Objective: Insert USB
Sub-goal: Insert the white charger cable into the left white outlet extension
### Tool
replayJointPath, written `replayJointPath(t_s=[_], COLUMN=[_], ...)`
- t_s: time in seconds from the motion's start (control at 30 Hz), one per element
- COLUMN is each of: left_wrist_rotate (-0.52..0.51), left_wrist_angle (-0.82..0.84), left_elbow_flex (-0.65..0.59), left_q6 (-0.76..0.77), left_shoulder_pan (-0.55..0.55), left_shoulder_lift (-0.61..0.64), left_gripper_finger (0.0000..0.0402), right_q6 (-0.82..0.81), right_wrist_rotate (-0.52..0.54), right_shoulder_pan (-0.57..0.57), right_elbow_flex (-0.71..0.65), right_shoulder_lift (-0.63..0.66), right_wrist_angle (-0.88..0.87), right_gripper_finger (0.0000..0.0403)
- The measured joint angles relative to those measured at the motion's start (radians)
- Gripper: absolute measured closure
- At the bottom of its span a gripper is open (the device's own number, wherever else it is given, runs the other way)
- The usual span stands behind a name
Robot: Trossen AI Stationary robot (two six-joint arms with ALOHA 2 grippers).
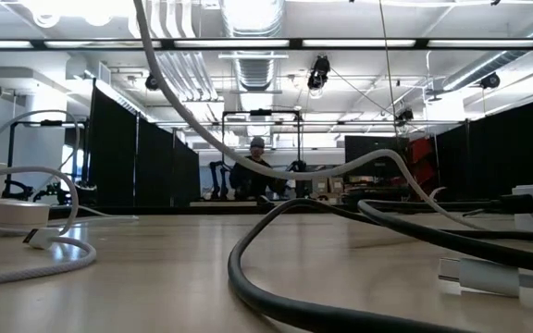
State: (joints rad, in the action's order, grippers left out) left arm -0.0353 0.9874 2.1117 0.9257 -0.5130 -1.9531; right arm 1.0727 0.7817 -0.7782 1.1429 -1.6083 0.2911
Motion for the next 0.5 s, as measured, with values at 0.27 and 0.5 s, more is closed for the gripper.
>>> replayJointPath(t_s=[0.27,0.5], left_wrist_rotate=[0.001,0.002], left_wrist_angle=[0.001,0.003], left_elbow_flex=[0.0,0.0], left_q6=[-0.008,-0.023], left_shoulder_pan=[-0.005,-0.011], left_shoulder_lift=[-0.006,-0.006], left_gripper_finger=[0.039,0.039], right_q6=[-0.01,-0.033], right_wrist_rotate=[-0.037,-0.078], right_shoulder_pan=[0.043,0.044], right_elbow_flex=[0.091,0.091], right_shoulder_lift=[-0.052,-0.056], right_wrist_angle=[-0.024,-0.048], right_gripper_finger=[0.0403,0.0403])
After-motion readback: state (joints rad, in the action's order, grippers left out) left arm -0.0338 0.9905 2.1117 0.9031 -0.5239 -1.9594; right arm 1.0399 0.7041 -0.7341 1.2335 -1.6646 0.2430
